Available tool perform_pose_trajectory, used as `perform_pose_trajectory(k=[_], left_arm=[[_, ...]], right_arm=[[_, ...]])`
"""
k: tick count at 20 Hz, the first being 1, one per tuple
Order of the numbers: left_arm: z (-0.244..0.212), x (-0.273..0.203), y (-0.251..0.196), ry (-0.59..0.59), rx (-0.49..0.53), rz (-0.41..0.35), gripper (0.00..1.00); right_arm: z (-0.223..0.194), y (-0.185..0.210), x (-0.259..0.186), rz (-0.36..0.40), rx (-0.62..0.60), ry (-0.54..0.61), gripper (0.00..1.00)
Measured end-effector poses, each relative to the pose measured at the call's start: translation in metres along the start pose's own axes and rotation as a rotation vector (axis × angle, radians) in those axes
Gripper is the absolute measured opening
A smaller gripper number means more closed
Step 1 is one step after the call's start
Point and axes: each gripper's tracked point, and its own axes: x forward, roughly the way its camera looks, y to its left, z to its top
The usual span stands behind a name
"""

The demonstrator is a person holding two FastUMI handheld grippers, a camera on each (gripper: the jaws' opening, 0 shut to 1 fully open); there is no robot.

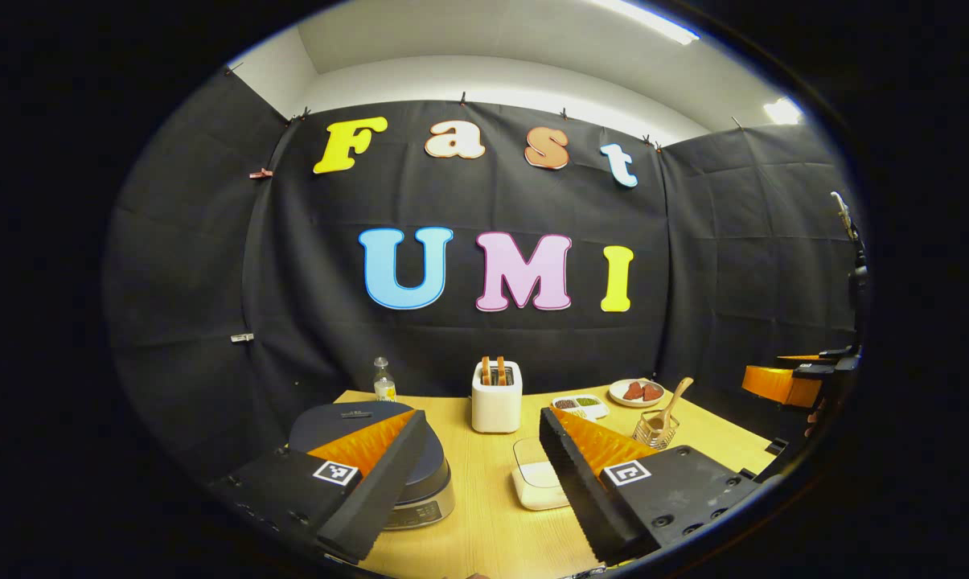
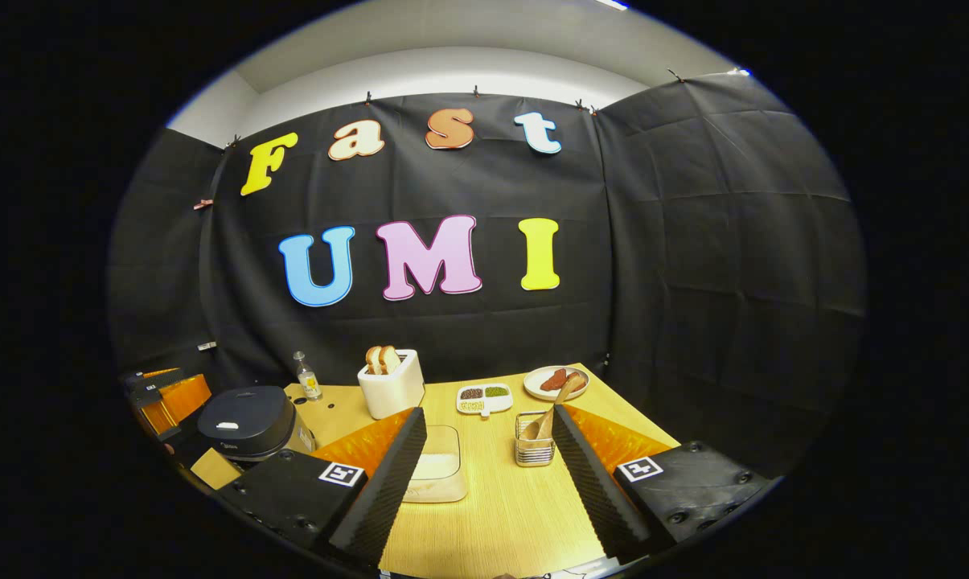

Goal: Close the left gripper, press the button to open the rice cooker; take a wooden spoon from the chopstick holder with the right hand, scoop a spoonful of rice and pour it into the rice cooker, then put the wooden spoon back into the chopstick holder.

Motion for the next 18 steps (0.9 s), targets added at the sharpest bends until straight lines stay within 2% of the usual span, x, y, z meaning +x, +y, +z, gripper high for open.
perform_pose_trajectory(k=[8, 12, 18], left_arm=[[-0.025, -0.014, 0.002, 0.036, 0.000, 0.033, 0.95], [-0.030, -0.026, 0.000, 0.038, -0.024, 0.048, 0.95], [-0.035, -0.040, -0.009, 0.029, -0.055, 0.049, 0.95]], right_arm=[[-0.024, 0.001, 0.004, 0.015, -0.014, 0.006, 0.98], [-0.043, 0.001, 0.005, 0.022, -0.004, 0.046, 0.98], [-0.035, 0.001, 0.006, 0.022, -0.005, -0.046, 0.98]])
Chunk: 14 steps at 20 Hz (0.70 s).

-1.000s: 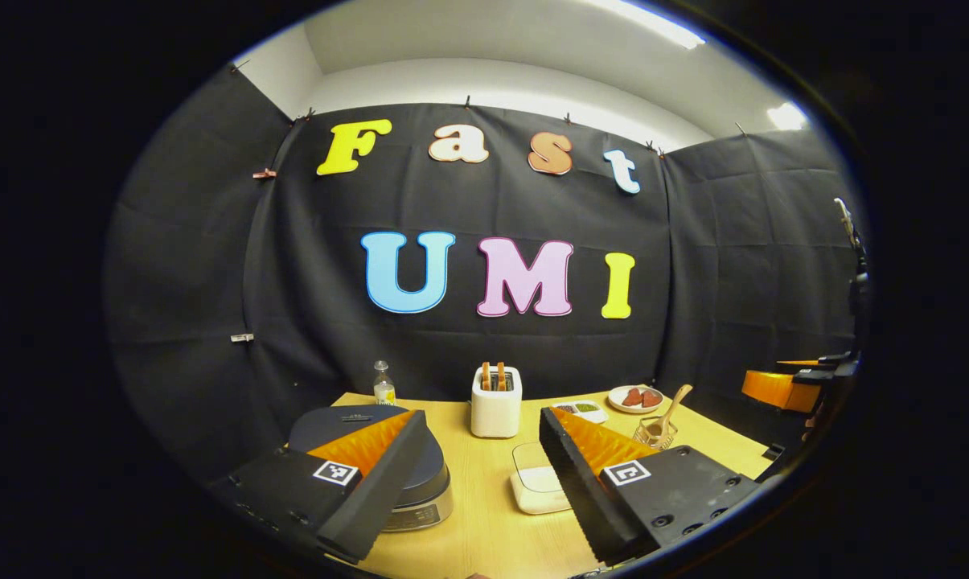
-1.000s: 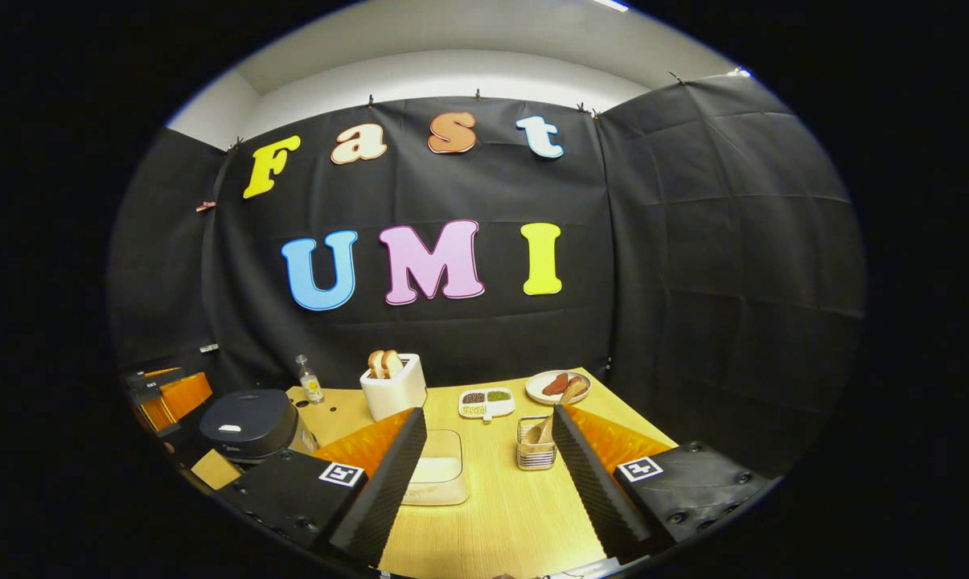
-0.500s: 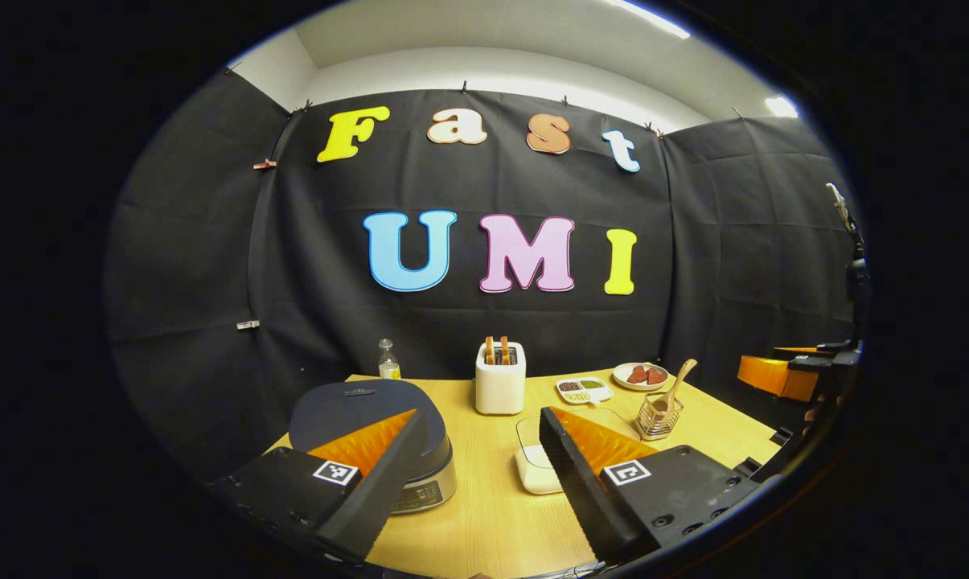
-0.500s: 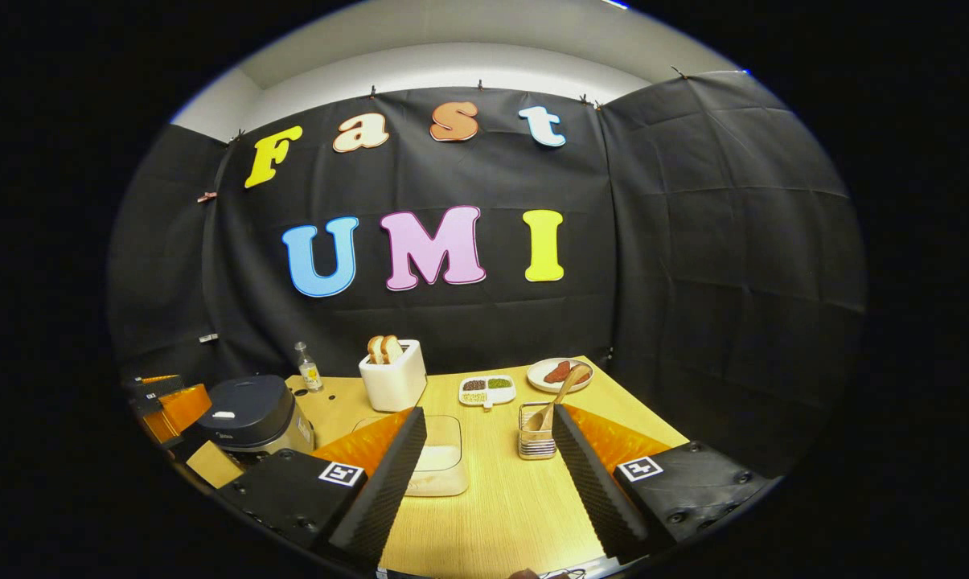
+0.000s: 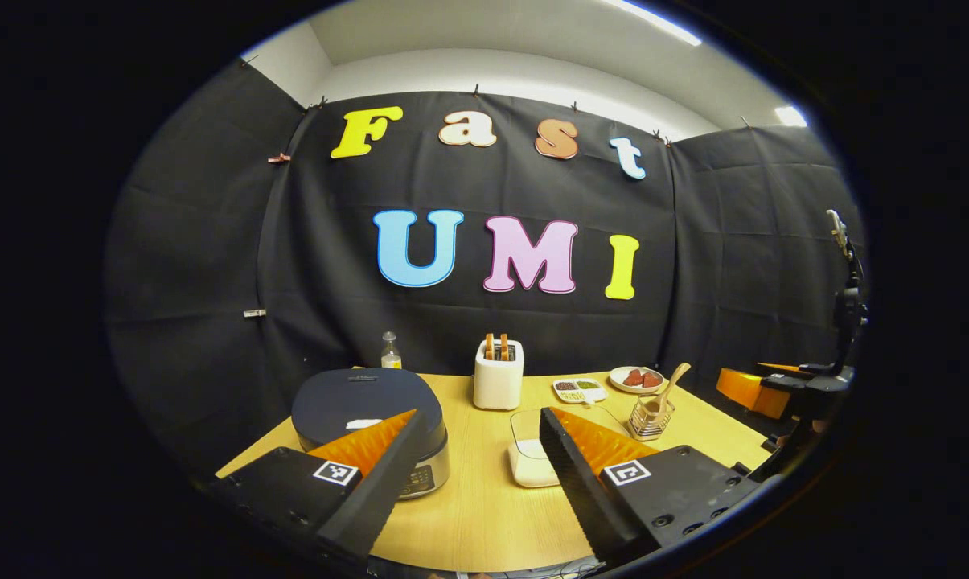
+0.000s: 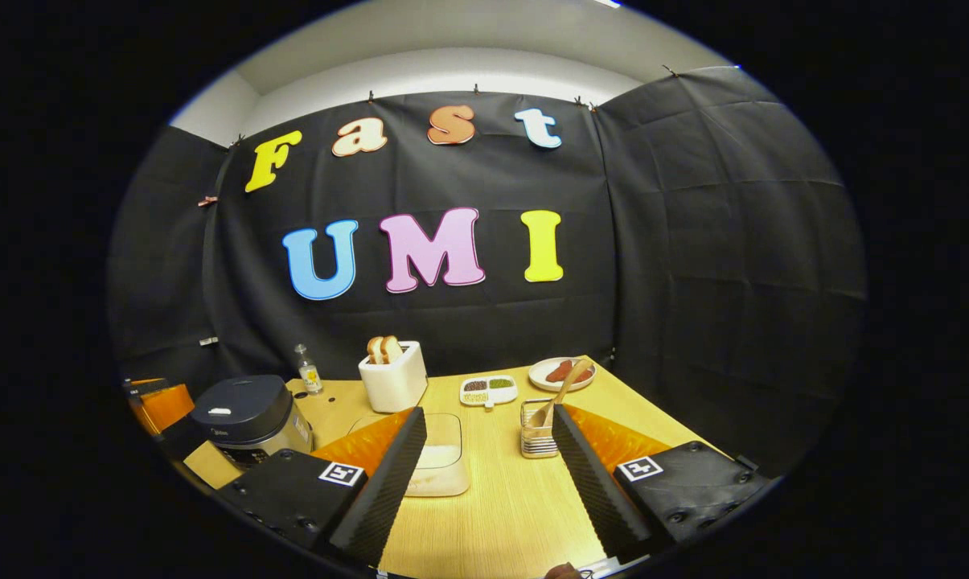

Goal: Close the left gripper, press the button to open the rice cooker; take a wooden spoon from the chopstick holder with the right hand, scoop a spoonful of rice and pour it into the rice cooker, then put the wooden spoon back into the chopstick holder.

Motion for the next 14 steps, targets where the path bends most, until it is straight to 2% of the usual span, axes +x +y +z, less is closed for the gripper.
perform_pose_trajectory(k=[4, 10, 12, 14], left_arm=[[0.011, -0.004, 0.000, -0.052, -0.055, 0.023, 0.95], [0.033, 0.003, 0.008, -0.141, -0.056, 0.064, 0.95], [0.043, 0.003, 0.004, -0.189, -0.072, 0.054, 0.95], [0.039, 0.007, -0.004, -0.186, -0.083, 0.039, 0.95]], right_arm=[[-0.005, 0.004, -0.004, 0.013, -0.016, -0.003, 0.99], [0.001, 0.012, 0.001, 0.059, -0.048, -0.025, 0.98], [0.011, 0.011, 0.004, 0.063, -0.036, -0.051, 0.98], [0.008, 0.014, 0.007, 0.078, -0.017, -0.044, 0.98]])
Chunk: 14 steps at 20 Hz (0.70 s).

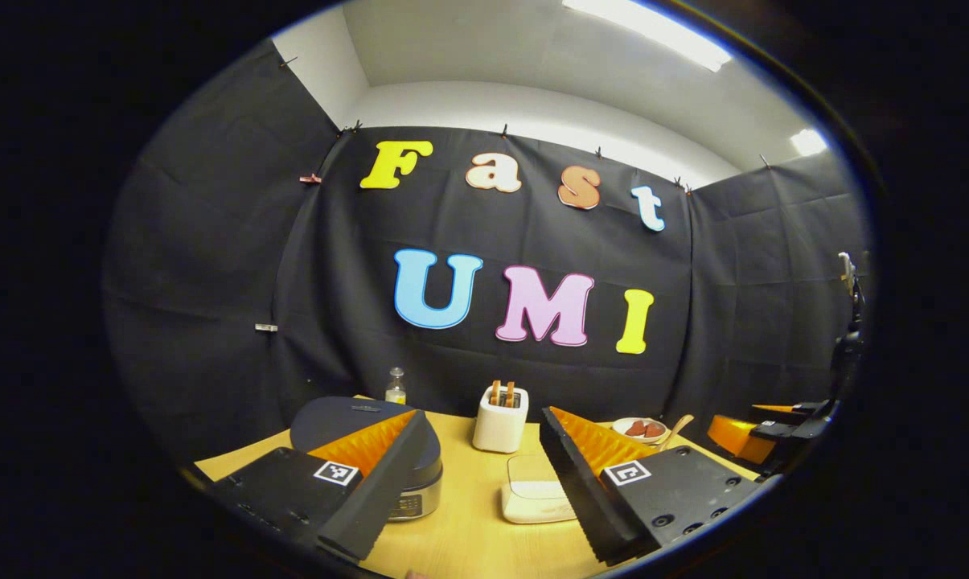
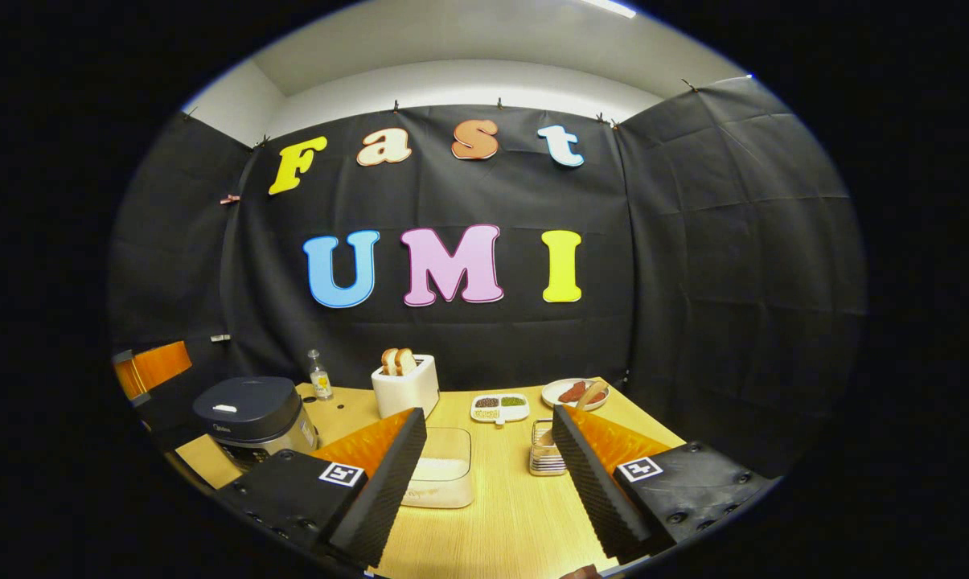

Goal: Close the left gripper, press the button to open the rice cooker; take a wooden spoon from the chopstick holder with the right hand, scoop a spoonful of rice and pour it into the rice cooker, then put the wooden spoon back into the chopstick holder.

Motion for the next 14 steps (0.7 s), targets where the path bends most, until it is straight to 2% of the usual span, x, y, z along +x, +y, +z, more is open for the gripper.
perform_pose_trajectory(k=[3, 6, 11, 14], left_arm=[[-0.003, -0.002, 0.002, 0.021, -0.016, 0.039, 0.95], [-0.011, -0.005, -0.005, 0.052, -0.034, 0.059, 0.95], [-0.004, -0.011, -0.018, 0.044, -0.016, 0.064, 0.95], [-0.013, -0.015, -0.024, 0.064, -0.028, 0.084, 0.95]], right_arm=[[0.000, 0.005, 0.006, 0.058, 0.001, 0.005, 0.98], [-0.002, 0.003, 0.011, 0.077, 0.016, 0.012, 0.98], [0.006, -0.013, 0.016, 0.057, 0.007, -0.002, 0.98], [-0.003, -0.009, 0.010, 0.073, 0.011, 0.021, 0.98]])
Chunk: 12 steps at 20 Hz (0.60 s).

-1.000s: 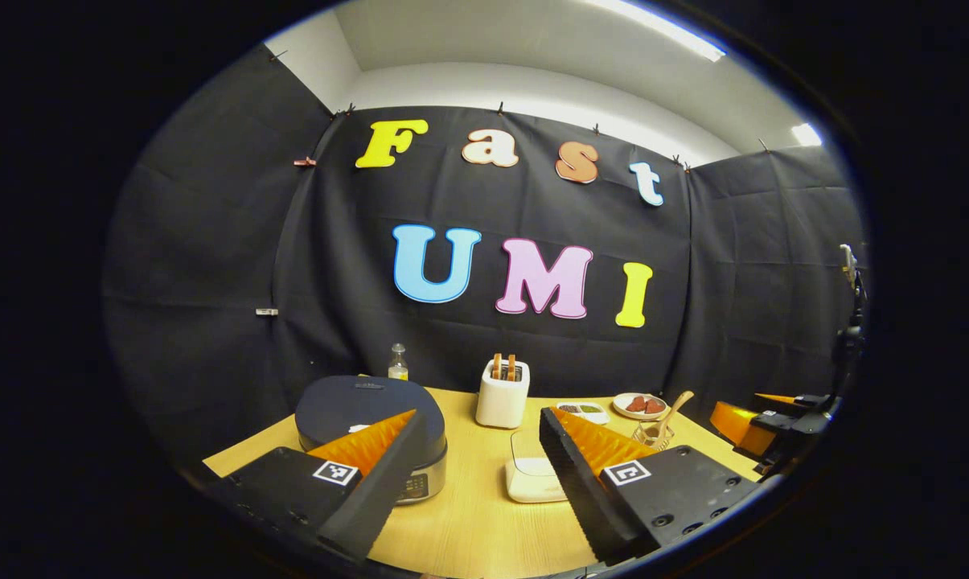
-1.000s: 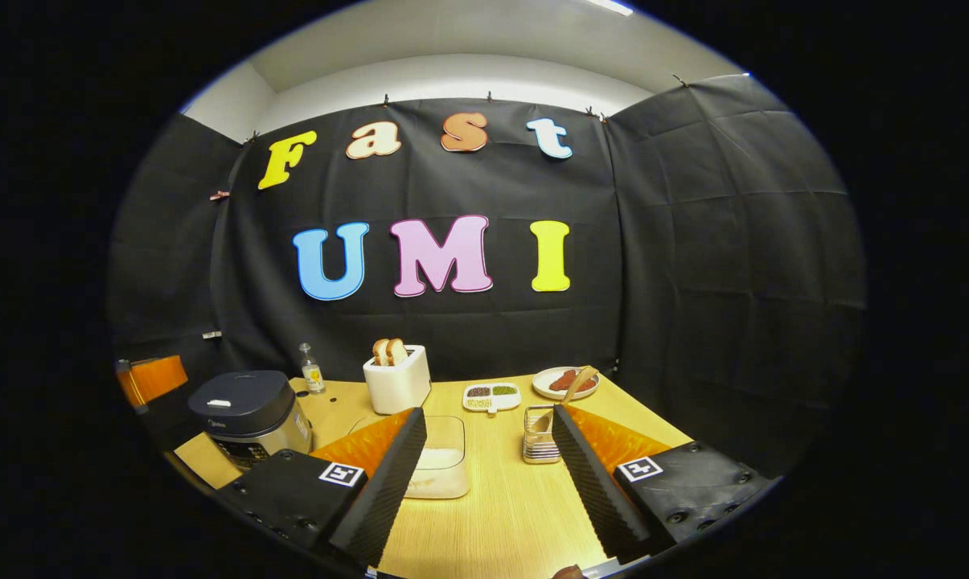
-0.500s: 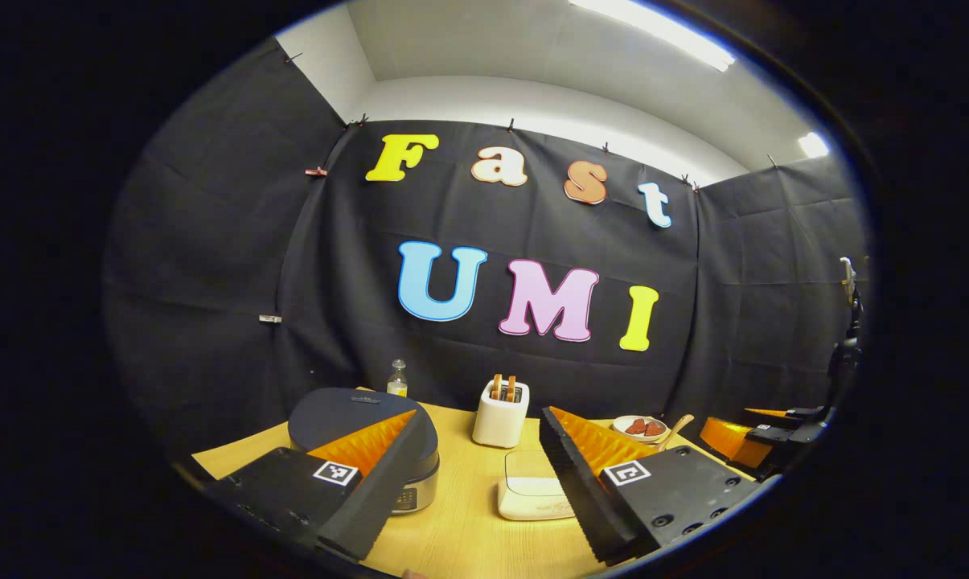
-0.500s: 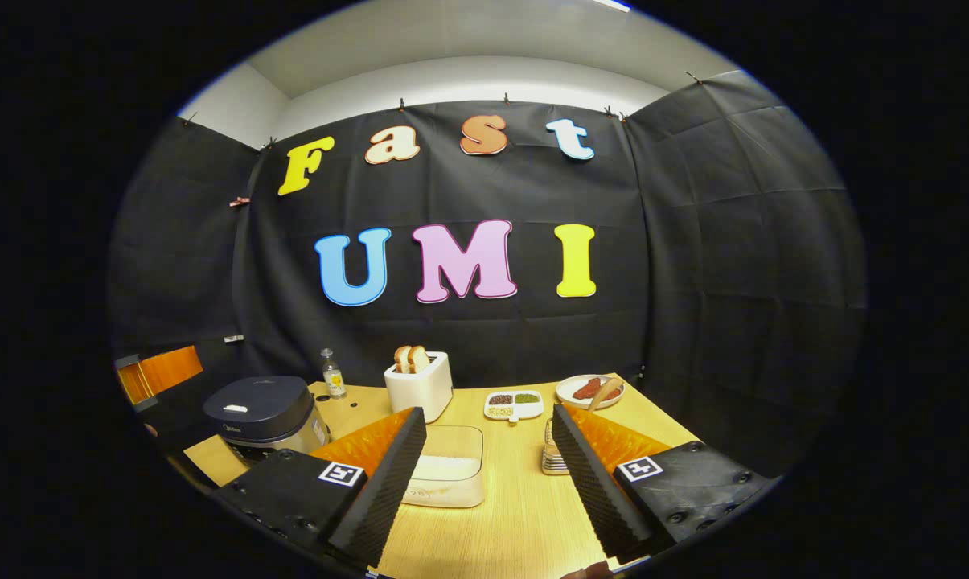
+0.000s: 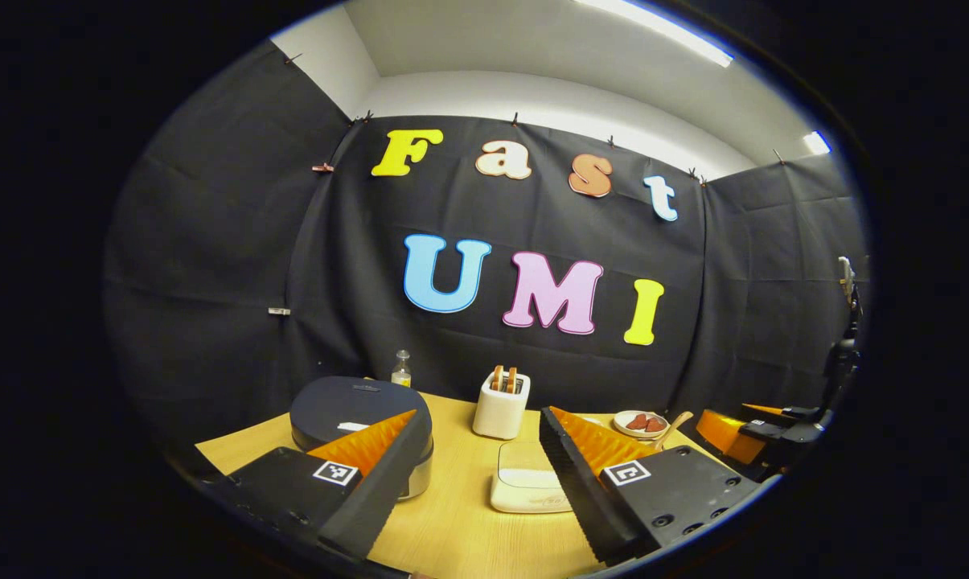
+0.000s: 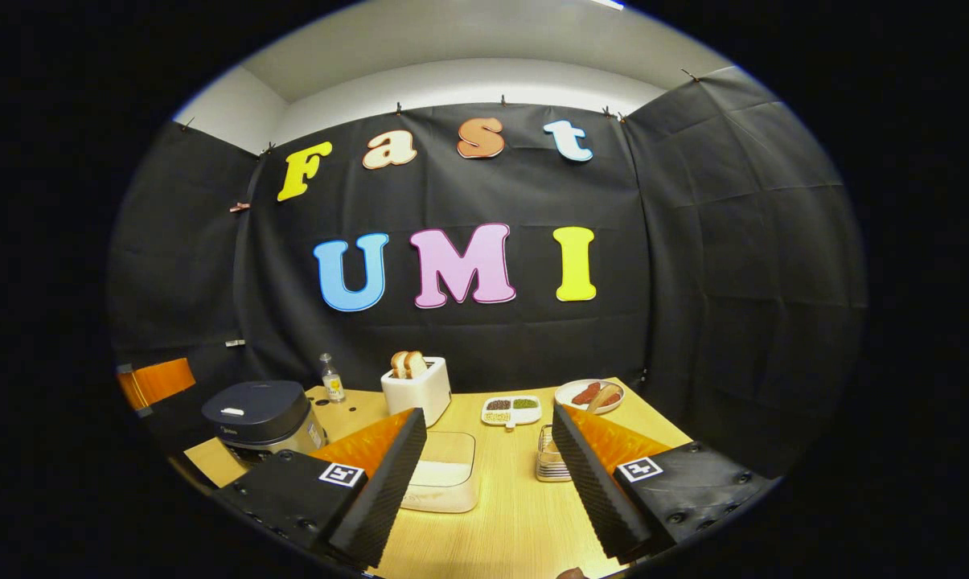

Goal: Close the left gripper, press the button to open the rice cooker; take a wooden spoon from the chopstick holder with the right hand, scoop a spoonful of rice and pour it into the rice cooker, then put the wooden spoon back into the chopstick holder.

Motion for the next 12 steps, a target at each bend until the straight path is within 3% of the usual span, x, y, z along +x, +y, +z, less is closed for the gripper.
perform_pose_trajectory(k=[5, 11, 12], left_arm=[[-0.009, -0.008, -0.012, 0.026, 0.011, 0.002, 0.95], [-0.015, -0.011, -0.012, 0.044, 0.020, 0.001, 0.92], [-0.016, -0.011, -0.011, 0.044, 0.023, 0.003, 0.95]], right_arm=[[-0.012, 0.012, -0.002, 0.048, -0.010, 0.034, 0.98], [-0.019, 0.013, -0.004, 0.052, 0.003, 0.062, 0.98], [-0.021, 0.014, -0.004, 0.053, 0.002, 0.067, 0.98]])
